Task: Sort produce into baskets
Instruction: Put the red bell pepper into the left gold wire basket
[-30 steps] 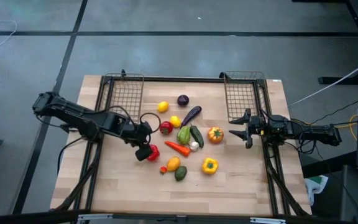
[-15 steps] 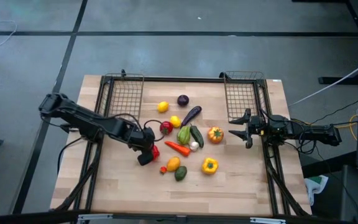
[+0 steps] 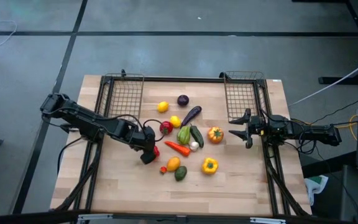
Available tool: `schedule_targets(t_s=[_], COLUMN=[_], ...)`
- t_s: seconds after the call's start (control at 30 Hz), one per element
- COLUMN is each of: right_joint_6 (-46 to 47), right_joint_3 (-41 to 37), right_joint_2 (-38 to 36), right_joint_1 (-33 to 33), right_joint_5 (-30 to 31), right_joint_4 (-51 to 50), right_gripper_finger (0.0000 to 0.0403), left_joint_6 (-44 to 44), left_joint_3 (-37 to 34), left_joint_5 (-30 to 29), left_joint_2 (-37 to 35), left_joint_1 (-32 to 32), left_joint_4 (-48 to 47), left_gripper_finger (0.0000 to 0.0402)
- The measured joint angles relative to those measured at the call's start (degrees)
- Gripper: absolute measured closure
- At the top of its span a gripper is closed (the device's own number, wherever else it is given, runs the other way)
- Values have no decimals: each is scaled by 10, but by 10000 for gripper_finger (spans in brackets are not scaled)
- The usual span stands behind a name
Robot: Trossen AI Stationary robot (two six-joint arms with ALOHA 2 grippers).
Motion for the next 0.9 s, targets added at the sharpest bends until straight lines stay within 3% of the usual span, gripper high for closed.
schedule_targets(t_s=[0.9], right_joint_6=[0], right_joint_3=[0], right_joint_2=[0], right_joint_1=[0], right_joint_5=[-1], right_joint_4=[0], right_gripper_finger=[189], left_joint_6=[-7], left_joint_3=[0], left_joint_5=[-5], left_joint_2=[29], left_joint_1=[-14], left_joint_4=[28], left_gripper_finger=[95])
